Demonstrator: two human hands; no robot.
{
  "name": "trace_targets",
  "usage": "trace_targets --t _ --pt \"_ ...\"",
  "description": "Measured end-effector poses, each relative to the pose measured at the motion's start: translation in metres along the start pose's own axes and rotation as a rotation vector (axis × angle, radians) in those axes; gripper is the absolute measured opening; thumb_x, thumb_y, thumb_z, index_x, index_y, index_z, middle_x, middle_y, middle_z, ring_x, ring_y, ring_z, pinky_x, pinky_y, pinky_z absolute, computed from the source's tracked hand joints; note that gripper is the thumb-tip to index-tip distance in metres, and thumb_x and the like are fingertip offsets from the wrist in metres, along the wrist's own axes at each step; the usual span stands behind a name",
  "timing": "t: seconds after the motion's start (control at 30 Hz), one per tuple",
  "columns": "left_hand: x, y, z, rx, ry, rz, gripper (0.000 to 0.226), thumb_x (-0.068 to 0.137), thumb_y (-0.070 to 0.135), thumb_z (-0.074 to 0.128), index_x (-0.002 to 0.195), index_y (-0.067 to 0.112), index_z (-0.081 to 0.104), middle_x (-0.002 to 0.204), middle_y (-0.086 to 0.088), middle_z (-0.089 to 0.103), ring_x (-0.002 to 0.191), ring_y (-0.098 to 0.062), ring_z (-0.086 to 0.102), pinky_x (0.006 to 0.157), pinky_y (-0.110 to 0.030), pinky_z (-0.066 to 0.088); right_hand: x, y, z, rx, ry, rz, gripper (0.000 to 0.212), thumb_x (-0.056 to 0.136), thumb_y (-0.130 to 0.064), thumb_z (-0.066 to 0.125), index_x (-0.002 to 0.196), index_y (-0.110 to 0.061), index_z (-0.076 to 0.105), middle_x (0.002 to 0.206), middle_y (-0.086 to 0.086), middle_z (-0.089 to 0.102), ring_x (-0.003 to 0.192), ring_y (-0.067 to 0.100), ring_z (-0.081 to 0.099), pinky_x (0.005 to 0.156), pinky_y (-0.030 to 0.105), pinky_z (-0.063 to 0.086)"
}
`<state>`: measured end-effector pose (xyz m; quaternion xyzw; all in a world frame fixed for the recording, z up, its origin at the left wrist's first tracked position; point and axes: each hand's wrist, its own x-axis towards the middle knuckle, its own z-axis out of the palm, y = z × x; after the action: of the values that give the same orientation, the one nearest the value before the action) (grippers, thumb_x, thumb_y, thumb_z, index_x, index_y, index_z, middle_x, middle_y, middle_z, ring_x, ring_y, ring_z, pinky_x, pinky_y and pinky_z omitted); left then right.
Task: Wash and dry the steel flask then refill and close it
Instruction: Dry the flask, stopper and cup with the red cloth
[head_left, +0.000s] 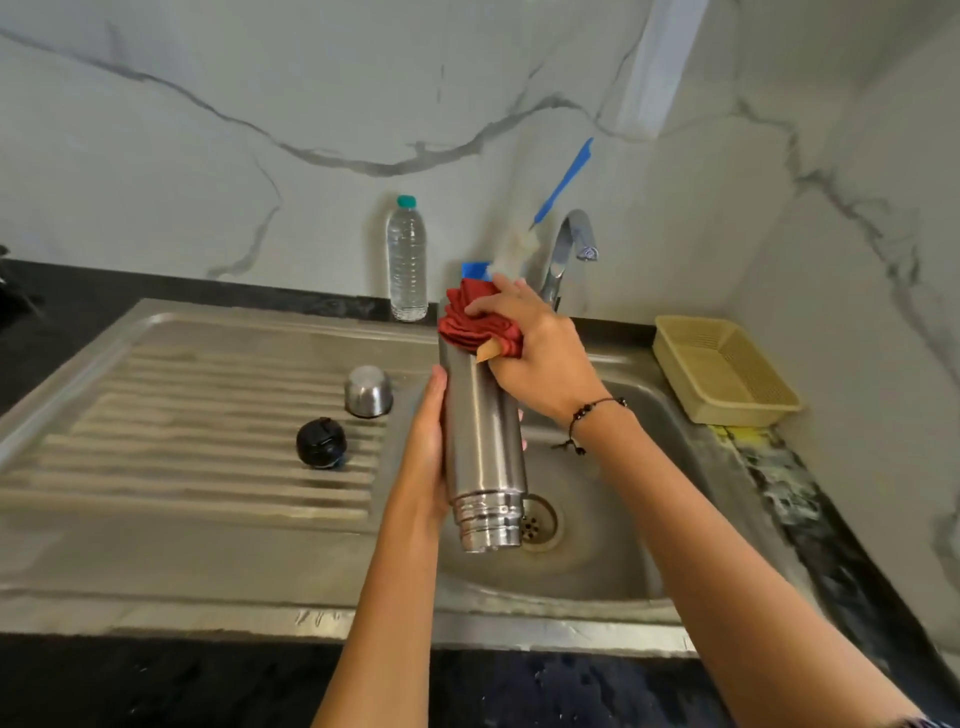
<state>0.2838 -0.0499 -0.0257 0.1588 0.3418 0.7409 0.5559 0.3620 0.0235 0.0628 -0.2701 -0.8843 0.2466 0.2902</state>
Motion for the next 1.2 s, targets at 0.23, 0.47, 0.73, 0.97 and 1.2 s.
trace_targets --t 0.23,0.47,0.73,0.97,1.2 --pt "-0.004 0.003 -0.011 0.023 0.009 -0.047 0.061 0.084 0.056 0.047 0.120 0.007 0.062 0.092 -0.016 0.069 0.074 -0.026 0.067 0.066 -0.040 0.057 -0.003 -0.004 0.003 -0.164 -0.191 0.039 0.064 0.082 -0.001 0.051 0.140 -0.026 0.039 0.155 0.010 0.019 0.142 0.029 0.017 0.111 0.043 0.026" --pt "0.010 0.004 -0.005 -0.001 0.032 -0.034 0.052 0.096 0.049 0.039 0.122 0.009 0.060 0.100 -0.014 0.071 0.084 -0.024 0.067 0.082 -0.040 0.051 -0.008 -0.006 -0.003 -0.218 -0.206 0.034 0.060 0.084 -0.003 0.052 0.137 -0.028 0.043 0.154 0.007 0.020 0.142 0.028 0.018 0.114 0.034 0.019" --pt "0.029 0.001 -0.005 -0.195 -0.055 -0.065 0.065 0.094 0.054 0.034 0.090 0.004 0.075 0.088 -0.015 0.072 0.080 -0.024 0.071 0.068 -0.031 0.059 -0.056 -0.003 0.010 -0.165 -0.217 0.001 0.069 0.074 0.005 0.059 0.132 -0.030 0.050 0.152 0.001 0.026 0.143 0.026 0.015 0.109 0.051 0.032" --pt "0.036 0.002 -0.010 -0.163 0.161 -0.113 0.072 0.088 0.065 0.041 0.119 0.002 0.055 0.080 -0.015 0.068 0.074 -0.024 0.067 0.068 -0.034 0.054 -0.089 0.005 0.015 -0.092 -0.196 0.015 0.055 0.071 -0.030 0.049 0.126 -0.030 0.055 0.145 0.005 0.037 0.138 0.027 0.025 0.104 0.037 0.033" --pt "0.043 -0.001 -0.023 -0.266 0.208 -0.073 0.071 0.089 0.062 0.045 0.136 0.009 0.047 0.104 -0.019 0.065 0.086 -0.028 0.068 0.064 -0.035 0.056 -0.076 0.008 -0.014 0.147 -0.302 0.080 0.059 0.076 0.007 0.052 0.114 -0.036 0.062 0.132 0.000 0.055 0.127 0.007 0.045 0.106 0.021 0.036"
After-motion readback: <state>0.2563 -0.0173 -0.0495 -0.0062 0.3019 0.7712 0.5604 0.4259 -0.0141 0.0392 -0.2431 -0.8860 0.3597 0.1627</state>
